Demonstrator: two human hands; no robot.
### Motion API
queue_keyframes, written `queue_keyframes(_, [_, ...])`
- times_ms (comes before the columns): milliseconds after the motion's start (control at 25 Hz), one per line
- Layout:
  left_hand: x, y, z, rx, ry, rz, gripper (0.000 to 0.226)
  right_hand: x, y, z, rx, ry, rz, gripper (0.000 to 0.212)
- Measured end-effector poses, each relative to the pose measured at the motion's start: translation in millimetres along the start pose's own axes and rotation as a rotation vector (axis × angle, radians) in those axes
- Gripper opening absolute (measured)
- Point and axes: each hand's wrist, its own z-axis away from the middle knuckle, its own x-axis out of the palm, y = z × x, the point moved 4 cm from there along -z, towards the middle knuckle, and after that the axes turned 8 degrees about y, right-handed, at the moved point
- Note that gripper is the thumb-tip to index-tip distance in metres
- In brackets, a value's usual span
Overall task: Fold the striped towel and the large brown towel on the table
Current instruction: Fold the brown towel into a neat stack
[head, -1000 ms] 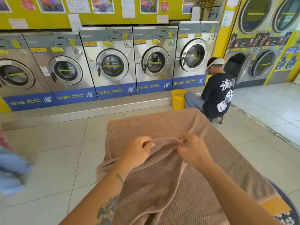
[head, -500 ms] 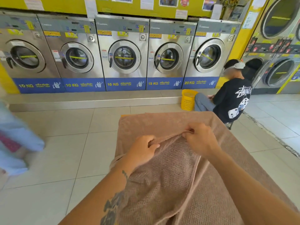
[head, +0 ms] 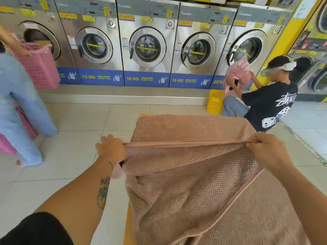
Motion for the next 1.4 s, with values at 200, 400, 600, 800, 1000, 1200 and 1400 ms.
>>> queue_keyframes(200, [-63.0, 90.5, -19.3, -0.03, 0.307, 0.454, 0.031, -17.4, 42.7, -8.8, 0.026, -0.108, 0.024, 0.024])
queue_keyframes(400, [-108.6, 233.1, -34.2, 0.107, 0.268, 0.787, 0.036, -38.4, 103.1, -17.2, 0.108, -0.345, -0.071, 0.032])
queue_keyframes(600, [-135.1, 391.3, -13.3, 0.385, 0.323, 0.681, 0.037, -72.6, 184.5, -27.3, 0.285, -0.326, -0.298, 0.022])
queue_keyframes(800, [-123.6, 541.4, 27.5, 0.609, 0.213, 0.619, 0.034, -118.8, 283.5, -46.3, 0.507, -0.144, -0.378, 0.024])
queue_keyframes(1000, [-49.5, 631.8, 67.4, 0.783, -0.174, 0.53, 0.062, -126.4, 369.2, -51.4, 0.64, 0.007, -0.203, 0.025])
queue_keyframes(1200, [7.8, 636.4, 94.8, 0.775, -0.351, 0.394, 0.047, -105.9, 410.5, -45.8, 0.643, -0.081, -0.137, 0.024])
queue_keyframes(1400, [23.2, 633.3, 88.0, 0.707, -0.372, 0.451, 0.032, -126.4, 423.6, -56.4, 0.65, 0.114, -0.169, 0.023])
